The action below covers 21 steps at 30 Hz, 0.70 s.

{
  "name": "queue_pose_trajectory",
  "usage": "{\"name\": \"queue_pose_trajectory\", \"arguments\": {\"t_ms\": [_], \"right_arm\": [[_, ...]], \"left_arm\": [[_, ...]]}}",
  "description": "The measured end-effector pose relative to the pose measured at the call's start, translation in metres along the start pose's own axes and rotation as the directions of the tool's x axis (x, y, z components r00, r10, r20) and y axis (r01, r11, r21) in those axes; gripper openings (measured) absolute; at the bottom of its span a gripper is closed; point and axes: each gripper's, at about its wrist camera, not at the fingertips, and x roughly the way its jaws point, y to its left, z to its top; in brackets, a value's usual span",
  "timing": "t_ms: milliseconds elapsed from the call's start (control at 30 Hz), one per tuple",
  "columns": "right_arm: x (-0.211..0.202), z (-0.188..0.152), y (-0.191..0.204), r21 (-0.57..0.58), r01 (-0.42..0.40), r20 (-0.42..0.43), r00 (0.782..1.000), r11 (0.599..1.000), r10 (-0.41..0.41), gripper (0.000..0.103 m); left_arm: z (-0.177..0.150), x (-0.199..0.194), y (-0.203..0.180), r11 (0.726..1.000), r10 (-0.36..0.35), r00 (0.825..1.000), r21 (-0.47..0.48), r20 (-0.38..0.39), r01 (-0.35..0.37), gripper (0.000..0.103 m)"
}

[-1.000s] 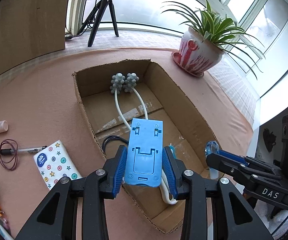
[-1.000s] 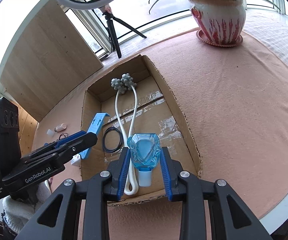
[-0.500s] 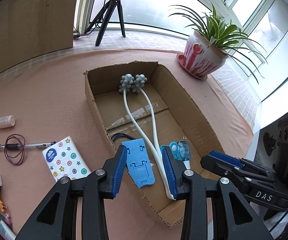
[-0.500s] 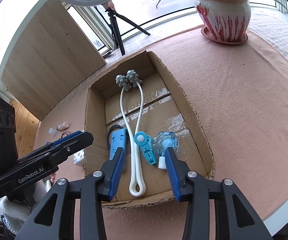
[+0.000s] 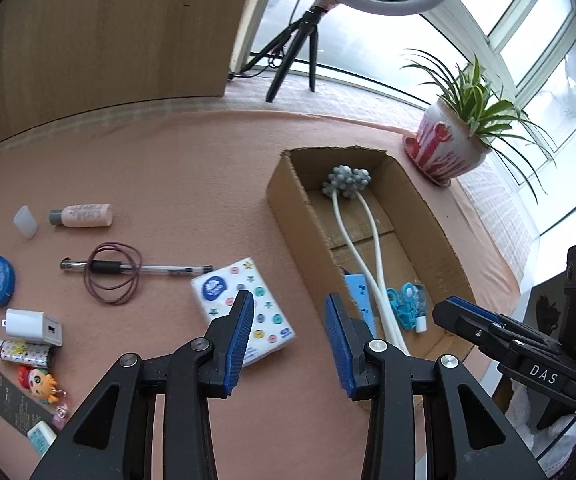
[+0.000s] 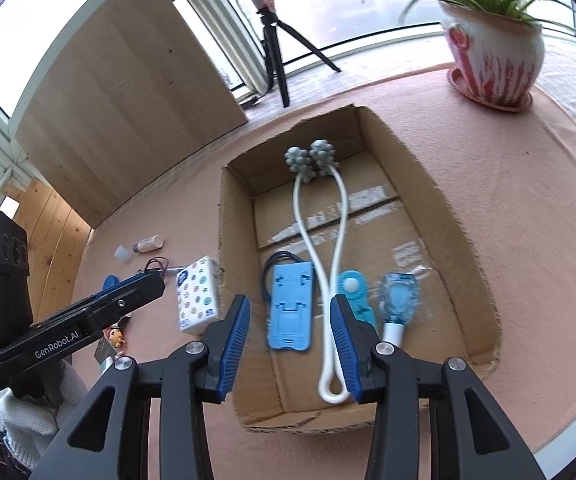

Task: Organize objects
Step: 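Open both grippers in the box and withdraw toward the items, then grasp the white charger with the left gripper while the right grasps the purple elastic band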

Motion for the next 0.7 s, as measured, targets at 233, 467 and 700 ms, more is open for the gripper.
{"name": "queue_pose_trajectory", "arguments": {"t_ms": [233,467,700], "right_arm": [[0.018,0.0,0.04,-0.048,-0.041,-0.028,0.999,0.998,0.039,0.039],[0.042,0.006,0.085,-0.129,-0.085,-0.076,0.994,0.988,0.076,0.039],[0.081,0.02,0.129,-0.183,-0.122,-0.142,0.985,0.976,0.097,0.04]], "left_arm": [[-0.01,-0.027,0.067,0.992,0.082,0.996,-0.093,0.018,-0.08,0.042],[-0.027,-0.043,0.136,0.967,0.163,0.987,-0.199,0.008,-0.158,0.053],[-0.036,-0.046,0.169,0.957,0.217,0.976,-0.194,-0.004,-0.214,0.06]]}}
